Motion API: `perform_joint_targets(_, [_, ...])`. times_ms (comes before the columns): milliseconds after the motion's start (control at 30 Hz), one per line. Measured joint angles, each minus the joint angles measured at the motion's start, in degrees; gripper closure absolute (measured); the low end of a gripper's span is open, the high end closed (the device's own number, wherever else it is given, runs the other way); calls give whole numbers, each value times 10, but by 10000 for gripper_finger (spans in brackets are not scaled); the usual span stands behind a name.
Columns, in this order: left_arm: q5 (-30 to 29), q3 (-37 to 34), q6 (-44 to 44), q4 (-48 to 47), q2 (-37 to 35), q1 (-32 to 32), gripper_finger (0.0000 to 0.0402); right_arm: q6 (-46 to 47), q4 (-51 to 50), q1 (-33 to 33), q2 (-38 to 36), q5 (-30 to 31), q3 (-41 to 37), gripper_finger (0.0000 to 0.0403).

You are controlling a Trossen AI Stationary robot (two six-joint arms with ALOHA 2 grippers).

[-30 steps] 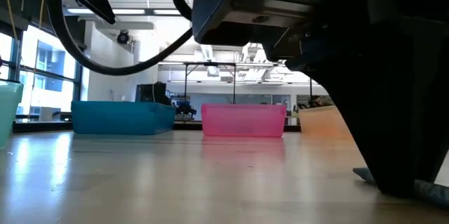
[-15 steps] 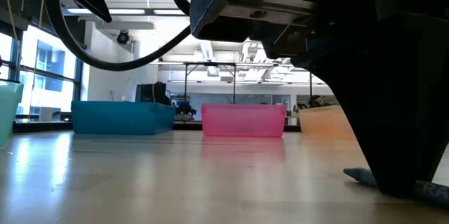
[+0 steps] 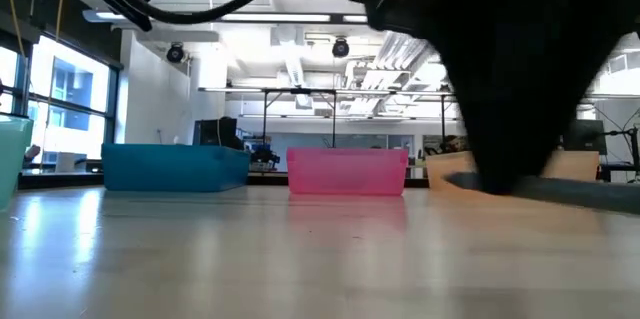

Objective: Sort crayons/erasers/pens/pencils in bins
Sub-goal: Put the gray crayon into the green bin

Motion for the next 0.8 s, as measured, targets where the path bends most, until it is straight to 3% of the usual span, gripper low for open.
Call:
perform_joint_targets(400, [2,0,28,-15,-6,29,232,-3,-7,-29,-44,105,0,400])
perform_joint_targets(800, [47,0,34,-94,-29,64,232,-42,14,-59,-74,156,1,400])
